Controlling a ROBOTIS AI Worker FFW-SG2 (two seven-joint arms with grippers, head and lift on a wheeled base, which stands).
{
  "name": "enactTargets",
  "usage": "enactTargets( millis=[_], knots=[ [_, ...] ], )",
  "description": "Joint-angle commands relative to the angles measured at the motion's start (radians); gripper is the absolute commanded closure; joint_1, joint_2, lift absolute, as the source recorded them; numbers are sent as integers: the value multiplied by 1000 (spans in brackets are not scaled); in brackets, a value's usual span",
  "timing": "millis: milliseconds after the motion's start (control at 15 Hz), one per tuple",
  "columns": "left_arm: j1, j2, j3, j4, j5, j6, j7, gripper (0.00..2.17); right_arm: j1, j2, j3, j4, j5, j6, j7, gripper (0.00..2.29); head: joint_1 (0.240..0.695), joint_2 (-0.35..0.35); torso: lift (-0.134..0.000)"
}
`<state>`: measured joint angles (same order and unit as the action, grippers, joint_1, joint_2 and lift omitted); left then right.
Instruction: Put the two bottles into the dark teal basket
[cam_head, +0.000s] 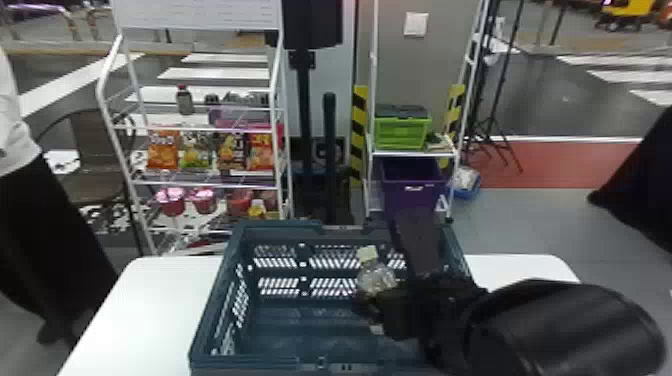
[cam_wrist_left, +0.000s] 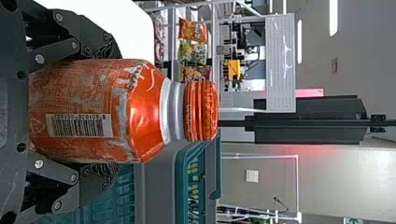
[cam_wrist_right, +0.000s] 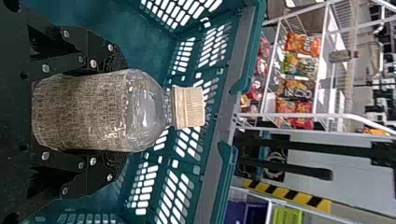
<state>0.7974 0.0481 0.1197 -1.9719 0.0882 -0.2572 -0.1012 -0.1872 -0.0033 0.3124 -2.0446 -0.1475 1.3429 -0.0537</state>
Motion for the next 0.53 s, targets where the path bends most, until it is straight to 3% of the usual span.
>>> enactTargets(
  millis=[0,200,333,400,467],
  knots=[
    [-4,-4,0,4,-2,5,0,2145,-55,4,-3,107,-29,3,-2,2280,499,0,0],
    [-4,-5,2,4,-2,8,0,2145,-115,4,1,204,-93,0,-20,2280,499,0,0],
    [-4,-7,2,4,-4,8,0,2145,-133,4,-1,231,-99,0,-20,2260,499,0,0],
    [-4,-7,2,4,-4,8,0,2145,-137,4,-1,236,-101,9,-20,2206,499,0,0],
    [-4,-7,2,4,-4,8,0,2145,-138,4,-1,238,-110,12,-32,2007,499,0,0]
  ],
)
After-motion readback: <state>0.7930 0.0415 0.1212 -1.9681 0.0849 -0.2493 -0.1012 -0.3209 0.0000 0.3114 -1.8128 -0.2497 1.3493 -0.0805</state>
